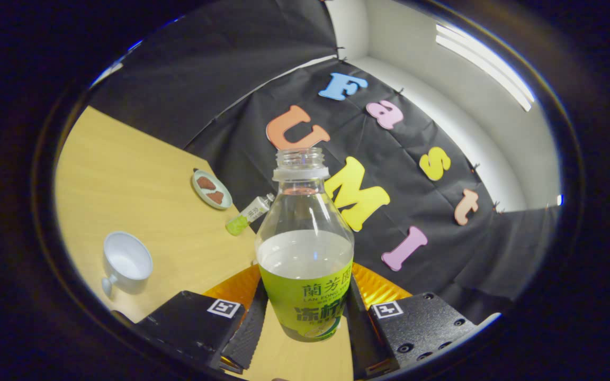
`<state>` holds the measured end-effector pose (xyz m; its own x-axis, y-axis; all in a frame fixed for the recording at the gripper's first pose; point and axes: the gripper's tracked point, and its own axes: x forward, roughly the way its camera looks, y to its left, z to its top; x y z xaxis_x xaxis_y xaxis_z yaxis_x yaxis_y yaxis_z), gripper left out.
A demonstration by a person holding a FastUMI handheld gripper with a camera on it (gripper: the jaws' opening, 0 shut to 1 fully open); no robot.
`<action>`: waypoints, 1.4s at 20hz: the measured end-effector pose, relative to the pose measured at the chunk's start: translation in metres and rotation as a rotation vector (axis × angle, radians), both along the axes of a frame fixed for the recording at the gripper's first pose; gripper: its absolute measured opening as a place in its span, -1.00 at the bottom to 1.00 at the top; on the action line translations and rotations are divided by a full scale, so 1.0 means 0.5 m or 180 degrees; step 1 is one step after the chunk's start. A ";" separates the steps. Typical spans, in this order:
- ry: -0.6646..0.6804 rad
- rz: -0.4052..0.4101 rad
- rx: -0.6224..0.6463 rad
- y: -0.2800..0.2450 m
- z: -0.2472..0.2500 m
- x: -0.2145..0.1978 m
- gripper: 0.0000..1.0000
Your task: Take the bottle from table, then pour the juice into the cup, finally place the bottle on the coaster
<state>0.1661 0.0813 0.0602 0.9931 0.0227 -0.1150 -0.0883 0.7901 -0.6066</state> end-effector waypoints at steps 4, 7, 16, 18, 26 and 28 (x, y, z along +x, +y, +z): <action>-0.0040 0.0026 0.0723 -0.005 0.022 0.002 0.52; -0.0077 0.0121 0.1296 -0.003 0.034 0.007 0.51; 0.0422 0.0347 0.2197 0.044 -0.066 0.092 0.51; 0.0498 0.0340 0.2262 0.055 -0.098 0.117 0.51; 0.0772 0.0148 0.2181 0.043 -0.240 0.196 0.52; 0.0825 0.0086 0.2172 0.037 -0.269 0.205 0.52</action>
<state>0.2688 0.0999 -0.0741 0.9340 0.1974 -0.2977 -0.1871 0.9803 0.0632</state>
